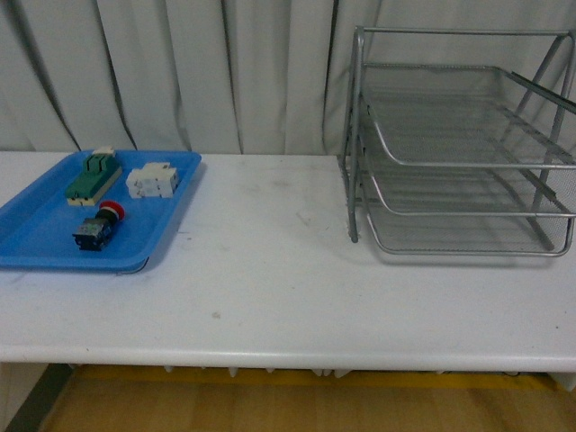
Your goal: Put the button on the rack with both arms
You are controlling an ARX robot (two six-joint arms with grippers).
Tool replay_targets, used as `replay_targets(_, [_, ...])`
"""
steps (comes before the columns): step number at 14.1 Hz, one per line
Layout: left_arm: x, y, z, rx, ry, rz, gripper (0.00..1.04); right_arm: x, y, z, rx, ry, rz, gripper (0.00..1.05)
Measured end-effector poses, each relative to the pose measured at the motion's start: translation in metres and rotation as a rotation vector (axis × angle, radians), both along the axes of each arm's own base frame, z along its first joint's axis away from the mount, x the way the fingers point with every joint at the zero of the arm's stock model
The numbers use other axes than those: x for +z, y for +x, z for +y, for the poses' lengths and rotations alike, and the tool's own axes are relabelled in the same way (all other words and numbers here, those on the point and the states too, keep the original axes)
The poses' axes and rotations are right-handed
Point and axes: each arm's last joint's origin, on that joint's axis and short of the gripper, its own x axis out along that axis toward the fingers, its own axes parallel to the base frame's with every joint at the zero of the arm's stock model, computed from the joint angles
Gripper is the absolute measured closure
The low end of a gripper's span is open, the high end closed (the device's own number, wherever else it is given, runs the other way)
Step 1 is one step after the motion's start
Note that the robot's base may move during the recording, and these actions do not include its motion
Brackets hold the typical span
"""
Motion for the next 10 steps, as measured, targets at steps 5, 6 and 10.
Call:
replay_targets(5, [0.0000, 0.0000, 0.0000, 0.000, 0.000, 0.000, 0.07, 0.0000, 0.0000, 0.0000, 0.000, 0.000, 0.000, 0.06])
replay_targets(6, [0.0000, 0.0000, 0.0000, 0.000, 0.000, 0.000, 0.07, 0.0000, 0.0000, 0.0000, 0.000, 0.000, 0.000, 0.06])
replay_targets(10, [0.0000, 0.0000, 0.0000, 0.000, 0.000, 0.000, 0.07, 0.0000, 0.0000, 0.0000, 0.000, 0.000, 0.000, 0.06])
